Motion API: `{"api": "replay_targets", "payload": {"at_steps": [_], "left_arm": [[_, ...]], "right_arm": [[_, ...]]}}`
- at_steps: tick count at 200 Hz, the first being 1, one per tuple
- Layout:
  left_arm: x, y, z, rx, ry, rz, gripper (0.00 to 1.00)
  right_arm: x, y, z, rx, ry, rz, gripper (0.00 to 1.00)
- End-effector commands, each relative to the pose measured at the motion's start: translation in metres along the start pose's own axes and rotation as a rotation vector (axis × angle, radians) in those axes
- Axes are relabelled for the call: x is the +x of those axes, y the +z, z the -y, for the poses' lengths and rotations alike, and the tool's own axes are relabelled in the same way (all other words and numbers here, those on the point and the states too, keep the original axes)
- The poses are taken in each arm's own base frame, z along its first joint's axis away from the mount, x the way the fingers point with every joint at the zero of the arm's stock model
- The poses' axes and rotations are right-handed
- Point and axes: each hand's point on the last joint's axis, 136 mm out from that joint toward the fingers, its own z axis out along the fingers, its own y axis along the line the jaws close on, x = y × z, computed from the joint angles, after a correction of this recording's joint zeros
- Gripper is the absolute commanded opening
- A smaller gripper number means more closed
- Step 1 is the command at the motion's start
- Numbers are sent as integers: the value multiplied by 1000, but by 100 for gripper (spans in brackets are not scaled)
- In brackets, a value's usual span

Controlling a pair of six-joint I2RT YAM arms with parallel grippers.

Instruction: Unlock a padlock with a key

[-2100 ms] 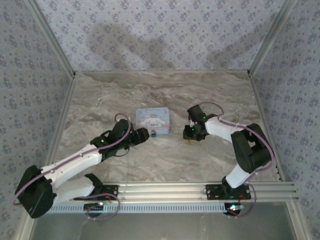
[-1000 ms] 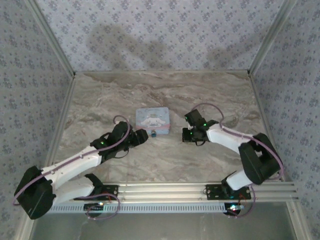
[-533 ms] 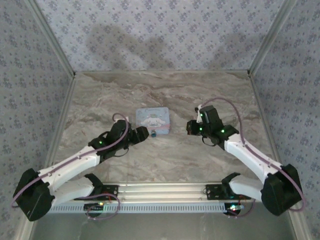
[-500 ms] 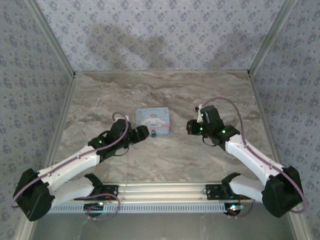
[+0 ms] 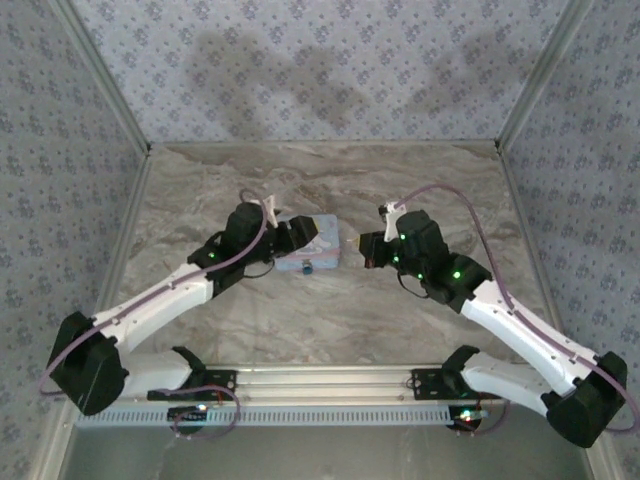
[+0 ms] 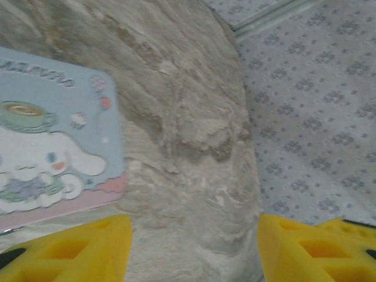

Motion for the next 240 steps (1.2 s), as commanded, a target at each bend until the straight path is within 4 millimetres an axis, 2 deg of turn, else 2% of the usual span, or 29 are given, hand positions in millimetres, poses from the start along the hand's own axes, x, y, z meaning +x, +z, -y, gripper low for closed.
{"api": "replay_targets", "payload": {"at_steps": [1,31,61,93,131,190,240], "left_arm": [[-10,-4,45,147,-29,-13,59],[-7,-3,53,178,-98,-41,61],[-2,-2,63,225,-175,-65,62],[2,2,70,273,-251,-85,63],[6,4,82,281,-241,-107,62],[9,8,90,314,-242,-118,48],[10,9,100,349,-228,-127,36]], "right_arm": [[-22,-12,-3,67,-96,94,0],[-31,-15,-5,121,-180,128,0],[-38,-16,-12,118,-201,161,0],[-42,-20,-22,157,-301,213,0],[-42,-18,-33,100,-275,216,0],[-38,-14,-39,54,-228,213,0],[-33,-8,-33,41,-172,197,0]]}}
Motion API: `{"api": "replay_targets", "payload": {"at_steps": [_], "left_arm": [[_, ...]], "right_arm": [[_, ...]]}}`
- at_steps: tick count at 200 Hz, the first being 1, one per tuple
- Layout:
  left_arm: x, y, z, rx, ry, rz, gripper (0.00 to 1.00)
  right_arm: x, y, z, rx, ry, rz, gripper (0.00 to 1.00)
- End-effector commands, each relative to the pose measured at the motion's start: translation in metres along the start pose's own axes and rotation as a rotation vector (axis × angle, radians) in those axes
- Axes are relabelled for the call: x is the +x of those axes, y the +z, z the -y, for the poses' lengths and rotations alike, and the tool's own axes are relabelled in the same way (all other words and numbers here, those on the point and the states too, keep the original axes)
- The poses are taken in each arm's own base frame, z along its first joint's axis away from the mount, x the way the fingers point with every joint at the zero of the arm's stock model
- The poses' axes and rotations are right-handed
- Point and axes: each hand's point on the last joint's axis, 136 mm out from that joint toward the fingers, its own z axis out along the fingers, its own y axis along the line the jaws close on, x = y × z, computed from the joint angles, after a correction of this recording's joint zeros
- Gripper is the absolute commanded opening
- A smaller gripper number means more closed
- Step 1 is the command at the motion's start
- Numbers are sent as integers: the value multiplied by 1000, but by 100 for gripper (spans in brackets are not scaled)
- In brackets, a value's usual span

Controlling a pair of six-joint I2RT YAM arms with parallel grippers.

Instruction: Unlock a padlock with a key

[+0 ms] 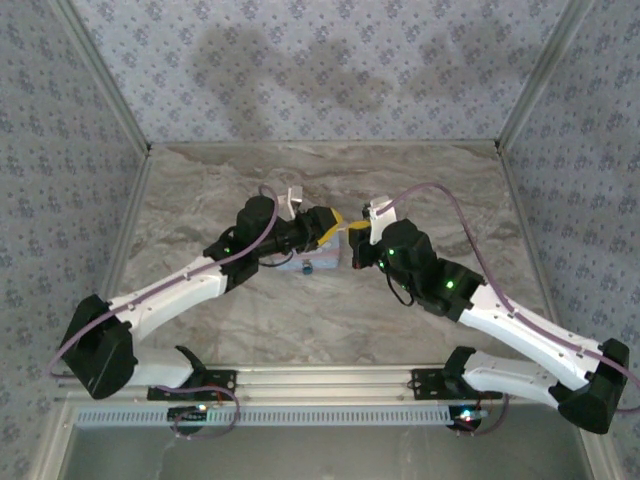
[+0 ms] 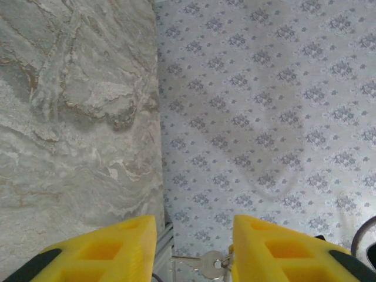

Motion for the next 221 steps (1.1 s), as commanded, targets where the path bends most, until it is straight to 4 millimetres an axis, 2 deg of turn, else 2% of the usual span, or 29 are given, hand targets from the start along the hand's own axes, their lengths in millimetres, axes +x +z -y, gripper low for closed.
{"api": "replay_targets", "payload": {"at_steps": [1,53,86,104,138,167,193,202,212,221], "left_arm": [[1,2,30,84,23,-13,36],[3,5,30,93,21,-14,19],[2,6,30,94,23,-11,19],[4,7,30,94,24,-16,12],[5,8,28,87,29,-16,15],[5,9,27,85,36,-15,0],[4,5,28,72,63,-5,0],[3,3,27,54,83,0,0],[2,0,26,26,117,1,0],[2,-4,23,-11,152,0,0]], "right_arm": [[0,3,0,-16,51,3,0],[2,5,5,-14,94,-3,0],[6,8,8,-16,117,-14,0],[7,9,8,-17,126,-15,0],[8,11,8,-22,148,-20,0],[9,12,6,-32,152,-24,0],[13,11,5,-42,157,-42,0],[15,10,6,-46,159,-50,9],[20,6,6,-60,163,-67,26],[23,1,7,-77,162,-82,34]]}}
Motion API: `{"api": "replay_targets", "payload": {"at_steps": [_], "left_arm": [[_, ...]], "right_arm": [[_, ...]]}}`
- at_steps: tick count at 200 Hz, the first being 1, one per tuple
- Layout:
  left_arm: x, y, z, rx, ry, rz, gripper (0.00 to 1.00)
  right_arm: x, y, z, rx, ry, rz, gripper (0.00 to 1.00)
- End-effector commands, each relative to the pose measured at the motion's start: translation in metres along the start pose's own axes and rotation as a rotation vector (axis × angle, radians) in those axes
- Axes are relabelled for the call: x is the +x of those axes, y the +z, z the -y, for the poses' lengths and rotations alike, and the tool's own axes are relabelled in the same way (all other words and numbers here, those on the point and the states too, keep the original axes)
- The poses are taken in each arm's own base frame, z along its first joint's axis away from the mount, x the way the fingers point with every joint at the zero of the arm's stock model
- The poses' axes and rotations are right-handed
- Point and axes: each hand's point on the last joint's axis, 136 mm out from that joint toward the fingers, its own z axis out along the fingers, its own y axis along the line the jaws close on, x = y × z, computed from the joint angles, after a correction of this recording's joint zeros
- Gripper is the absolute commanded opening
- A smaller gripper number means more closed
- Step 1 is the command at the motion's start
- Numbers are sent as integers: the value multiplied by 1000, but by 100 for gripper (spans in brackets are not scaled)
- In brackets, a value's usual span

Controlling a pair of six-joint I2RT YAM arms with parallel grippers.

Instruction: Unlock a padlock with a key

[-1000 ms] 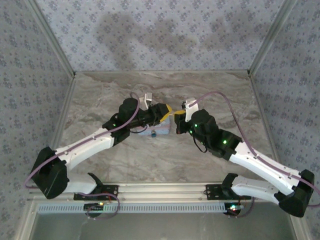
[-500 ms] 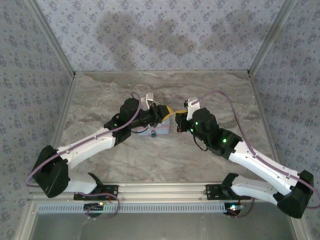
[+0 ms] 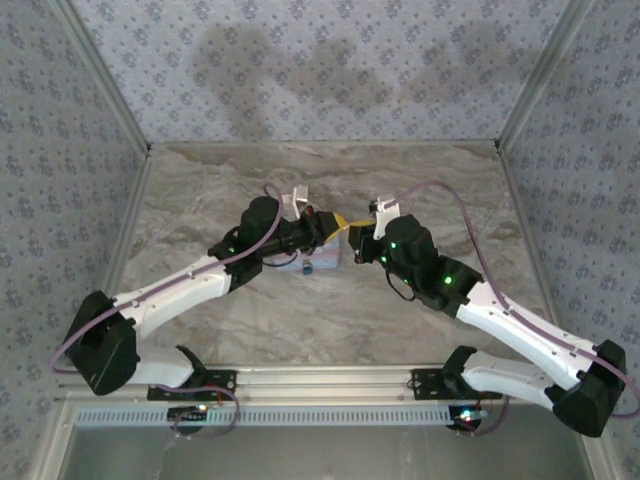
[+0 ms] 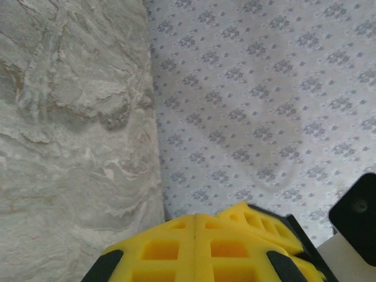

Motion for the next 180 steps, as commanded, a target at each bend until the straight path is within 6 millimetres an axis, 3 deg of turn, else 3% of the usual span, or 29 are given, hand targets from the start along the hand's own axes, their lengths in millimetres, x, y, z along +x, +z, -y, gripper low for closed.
{"api": "replay_targets", "payload": {"at_steps": [1,20,60,79,115,155,180], "left_arm": [[-5,-11,20,-20,108,14,0],[-8,-19,18,-55,168,7,0],[-4,-25,17,-85,265,-89,0],[2,-23,20,-59,282,-144,0],[10,-23,38,25,322,-182,0],[19,-23,52,86,345,-205,0],[25,-23,59,119,357,-224,0]], "right_arm": [[13,-9,1,-45,10,-52,35],[15,-19,7,-92,43,-71,45],[1,-34,9,-272,163,-75,43],[-7,-38,1,-380,216,-76,43],[-23,-45,-20,-567,269,-53,51],[-19,-45,-33,-631,270,-79,51],[-16,-43,-34,-633,267,-81,56]]}}
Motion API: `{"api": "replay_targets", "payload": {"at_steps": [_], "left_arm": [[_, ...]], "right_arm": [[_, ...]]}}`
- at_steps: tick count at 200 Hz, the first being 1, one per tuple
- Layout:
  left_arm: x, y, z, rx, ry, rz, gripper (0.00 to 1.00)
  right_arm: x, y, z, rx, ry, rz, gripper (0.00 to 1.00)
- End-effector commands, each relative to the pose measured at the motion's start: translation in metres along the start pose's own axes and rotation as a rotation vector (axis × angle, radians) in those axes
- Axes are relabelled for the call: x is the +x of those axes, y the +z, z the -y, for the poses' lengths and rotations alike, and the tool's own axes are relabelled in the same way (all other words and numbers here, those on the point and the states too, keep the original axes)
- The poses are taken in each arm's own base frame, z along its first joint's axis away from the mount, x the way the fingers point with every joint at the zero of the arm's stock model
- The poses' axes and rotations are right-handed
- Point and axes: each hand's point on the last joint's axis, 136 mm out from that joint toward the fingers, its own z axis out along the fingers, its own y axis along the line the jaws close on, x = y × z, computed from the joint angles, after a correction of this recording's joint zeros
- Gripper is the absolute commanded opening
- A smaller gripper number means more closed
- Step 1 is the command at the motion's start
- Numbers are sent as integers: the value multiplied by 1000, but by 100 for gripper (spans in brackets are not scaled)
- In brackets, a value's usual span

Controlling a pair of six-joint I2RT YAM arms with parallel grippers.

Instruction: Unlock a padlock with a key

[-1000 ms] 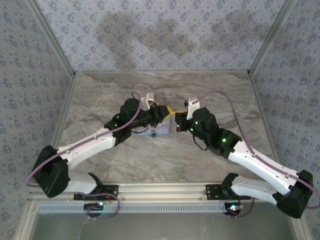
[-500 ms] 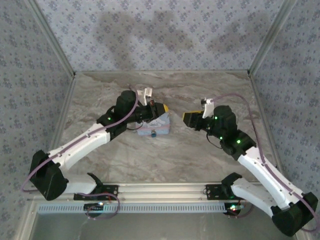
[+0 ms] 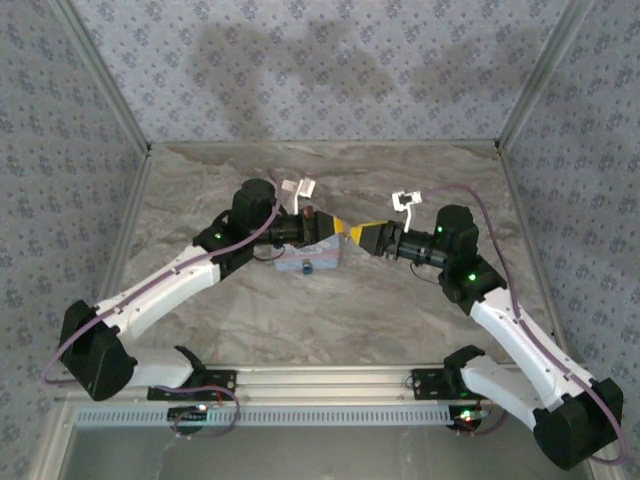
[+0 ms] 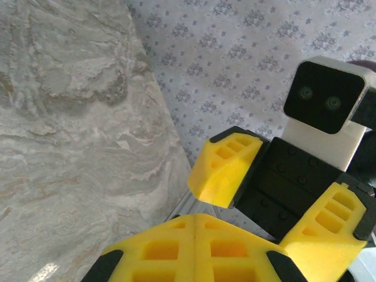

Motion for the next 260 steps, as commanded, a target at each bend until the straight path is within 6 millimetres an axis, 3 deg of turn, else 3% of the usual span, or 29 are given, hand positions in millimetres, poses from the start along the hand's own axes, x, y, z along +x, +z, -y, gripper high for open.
{"api": "replay_targets", "payload": {"at_steps": [1,89,136,180,211,225,234,260], "left_arm": [[-2,0,31,101,78,-8,0],[-4,-4,38,108,93,11,0],[-5,-6,37,101,91,19,0],[-5,-6,38,105,90,17,0],[-7,-6,34,85,82,24,0],[-10,-7,27,54,59,38,33],[-14,-9,20,25,37,60,45],[-26,-21,-6,-67,-62,132,60]], "right_arm": [[4,3,-11,-62,-5,-16,56],[10,7,-16,-85,-7,-44,42],[12,3,-13,-76,-2,-47,24],[11,2,-15,-84,-13,-52,0],[13,3,-15,-36,-88,-76,0],[14,4,-14,22,-150,-91,0],[15,3,-11,74,-190,-95,0],[10,0,6,273,-356,-83,0]]}}
